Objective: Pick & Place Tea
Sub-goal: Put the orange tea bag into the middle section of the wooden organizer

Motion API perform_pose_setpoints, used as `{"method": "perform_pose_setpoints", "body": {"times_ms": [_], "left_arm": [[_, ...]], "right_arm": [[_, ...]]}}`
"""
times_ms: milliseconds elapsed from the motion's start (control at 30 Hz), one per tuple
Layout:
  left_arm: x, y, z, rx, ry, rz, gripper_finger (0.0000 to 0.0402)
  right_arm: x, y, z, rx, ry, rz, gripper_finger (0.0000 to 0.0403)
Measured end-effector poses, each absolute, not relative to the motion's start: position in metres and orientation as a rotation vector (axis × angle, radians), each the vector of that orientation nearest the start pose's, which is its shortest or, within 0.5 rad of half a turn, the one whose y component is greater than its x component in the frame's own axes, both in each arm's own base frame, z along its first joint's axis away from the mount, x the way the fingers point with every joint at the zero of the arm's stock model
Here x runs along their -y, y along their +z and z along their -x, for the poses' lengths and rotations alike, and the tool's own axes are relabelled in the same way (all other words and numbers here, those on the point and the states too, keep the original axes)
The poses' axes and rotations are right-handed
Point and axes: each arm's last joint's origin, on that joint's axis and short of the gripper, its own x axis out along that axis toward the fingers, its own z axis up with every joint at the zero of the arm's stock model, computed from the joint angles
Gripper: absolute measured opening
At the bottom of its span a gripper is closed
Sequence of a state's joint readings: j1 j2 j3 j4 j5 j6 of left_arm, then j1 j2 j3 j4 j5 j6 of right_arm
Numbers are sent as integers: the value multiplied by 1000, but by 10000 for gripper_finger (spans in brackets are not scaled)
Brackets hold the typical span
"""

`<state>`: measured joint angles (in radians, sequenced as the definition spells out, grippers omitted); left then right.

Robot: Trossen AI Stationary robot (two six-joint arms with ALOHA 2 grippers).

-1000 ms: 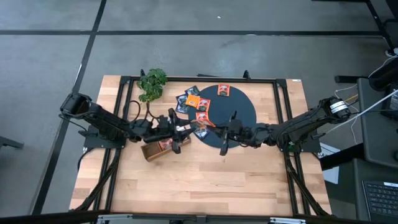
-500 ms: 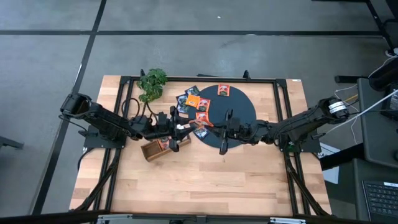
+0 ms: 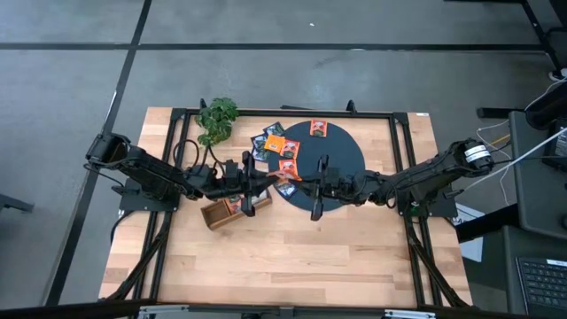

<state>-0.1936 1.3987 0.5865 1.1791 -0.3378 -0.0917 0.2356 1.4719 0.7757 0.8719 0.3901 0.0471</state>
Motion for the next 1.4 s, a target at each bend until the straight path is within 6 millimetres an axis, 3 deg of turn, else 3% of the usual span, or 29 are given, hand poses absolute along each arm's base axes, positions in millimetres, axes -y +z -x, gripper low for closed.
{"method": "perform_pose_setpoints", "body": {"times_ms": [467,900,1100,1400], "left_arm": [[44,258,-273,327,134,179,3],[52,245,-273,169,160,171,2],[51,255,-269,-21,165,199,2],[52,277,-262,-482,156,270,2]], "right_arm": [[-63,269,-308,146,-150,-90,15],[-62,251,-304,-93,-159,-109,113],[-63,248,-281,-305,-171,-155,138],[-71,241,-259,-492,-177,-195,140]]}}
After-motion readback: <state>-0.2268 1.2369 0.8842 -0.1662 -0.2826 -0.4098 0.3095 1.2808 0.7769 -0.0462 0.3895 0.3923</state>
